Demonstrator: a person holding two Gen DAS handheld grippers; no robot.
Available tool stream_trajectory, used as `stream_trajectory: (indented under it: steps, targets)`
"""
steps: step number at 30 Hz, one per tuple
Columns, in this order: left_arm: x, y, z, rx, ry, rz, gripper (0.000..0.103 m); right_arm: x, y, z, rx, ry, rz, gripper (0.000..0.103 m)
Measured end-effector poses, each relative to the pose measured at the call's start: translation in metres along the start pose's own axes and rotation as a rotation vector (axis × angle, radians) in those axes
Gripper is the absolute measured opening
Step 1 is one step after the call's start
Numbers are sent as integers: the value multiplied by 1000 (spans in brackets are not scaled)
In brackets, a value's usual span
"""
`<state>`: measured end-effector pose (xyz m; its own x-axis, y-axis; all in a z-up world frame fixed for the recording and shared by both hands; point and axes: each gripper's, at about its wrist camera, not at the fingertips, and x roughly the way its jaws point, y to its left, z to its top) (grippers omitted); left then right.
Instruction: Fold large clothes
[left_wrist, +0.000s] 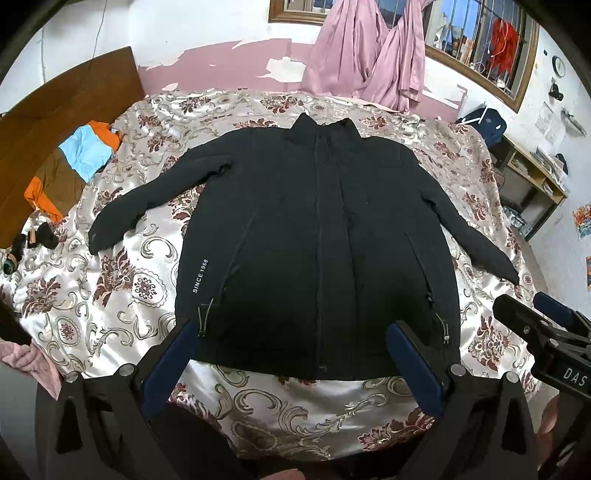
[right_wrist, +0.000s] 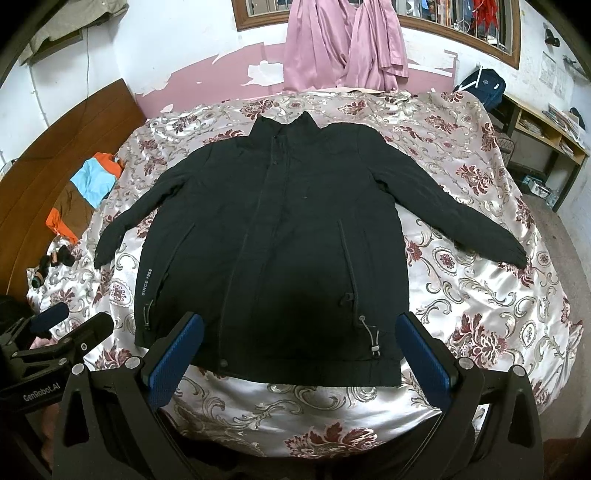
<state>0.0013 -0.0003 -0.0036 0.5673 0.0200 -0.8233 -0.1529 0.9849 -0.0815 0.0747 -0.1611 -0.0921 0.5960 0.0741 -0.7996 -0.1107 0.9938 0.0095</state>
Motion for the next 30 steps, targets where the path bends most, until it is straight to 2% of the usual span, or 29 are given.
stream_trajectory:
  steps: [11, 16, 30]
  targets:
    - [5, 2, 1, 1, -4, -3, 103, 0, 4, 2, 0, -8, -1, 102]
    - [5, 1, 1, 0, -5, -2, 103, -13, 11, 12, 0, -17, 3, 102]
    - [4, 0, 0, -1, -9, -4, 103, -24, 11, 15, -2, -34, 4, 102]
